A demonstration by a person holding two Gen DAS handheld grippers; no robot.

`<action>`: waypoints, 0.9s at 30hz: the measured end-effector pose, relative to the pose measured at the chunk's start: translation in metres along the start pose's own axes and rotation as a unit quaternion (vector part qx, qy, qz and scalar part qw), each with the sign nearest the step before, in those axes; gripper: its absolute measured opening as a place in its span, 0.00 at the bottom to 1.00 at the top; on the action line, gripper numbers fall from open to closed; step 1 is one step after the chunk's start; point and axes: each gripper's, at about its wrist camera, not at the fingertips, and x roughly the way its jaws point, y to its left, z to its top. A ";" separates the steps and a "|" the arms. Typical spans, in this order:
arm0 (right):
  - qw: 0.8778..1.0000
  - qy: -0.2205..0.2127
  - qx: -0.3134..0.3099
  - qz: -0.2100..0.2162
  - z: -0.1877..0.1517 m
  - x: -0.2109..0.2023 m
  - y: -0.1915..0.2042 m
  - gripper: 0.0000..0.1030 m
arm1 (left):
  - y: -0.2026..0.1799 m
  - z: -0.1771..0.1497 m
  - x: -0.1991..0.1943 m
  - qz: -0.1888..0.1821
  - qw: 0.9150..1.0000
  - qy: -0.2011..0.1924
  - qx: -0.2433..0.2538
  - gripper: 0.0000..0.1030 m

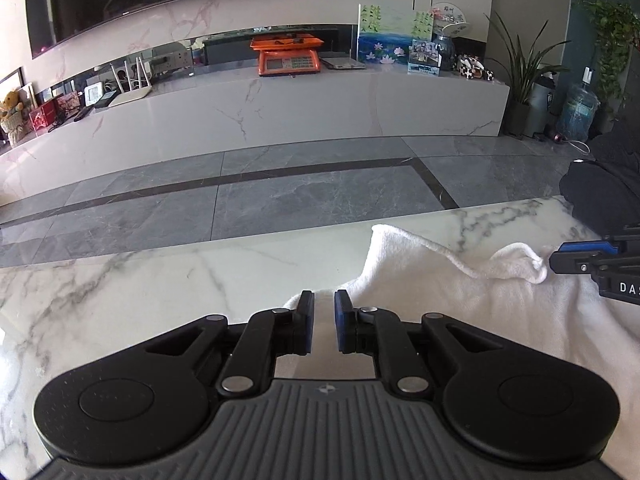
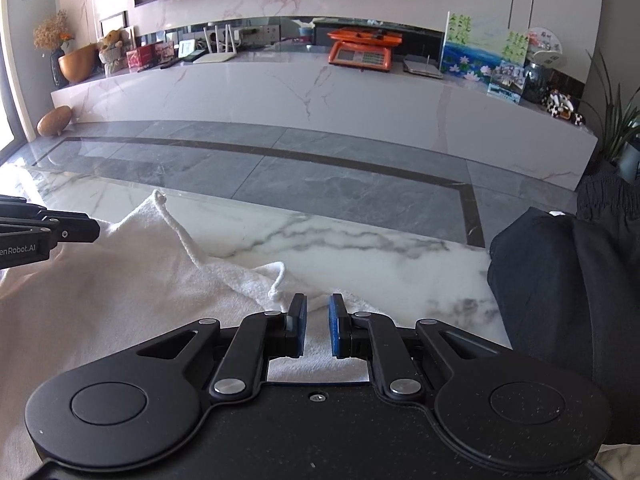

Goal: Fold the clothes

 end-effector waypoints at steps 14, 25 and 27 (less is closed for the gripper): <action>0.999 0.031 -0.002 -0.041 -0.036 -0.069 -0.031 0.20 | 0.024 -0.031 -0.062 0.046 0.998 0.029 0.005 0.24; 0.994 0.082 0.047 -0.059 -0.111 -0.128 -0.068 0.43 | 0.049 -0.081 -0.112 0.091 0.993 0.078 -0.011 0.44; 0.992 0.092 0.056 -0.058 -0.124 -0.136 -0.071 0.43 | 0.050 -0.090 -0.118 0.091 0.991 0.092 -0.020 0.44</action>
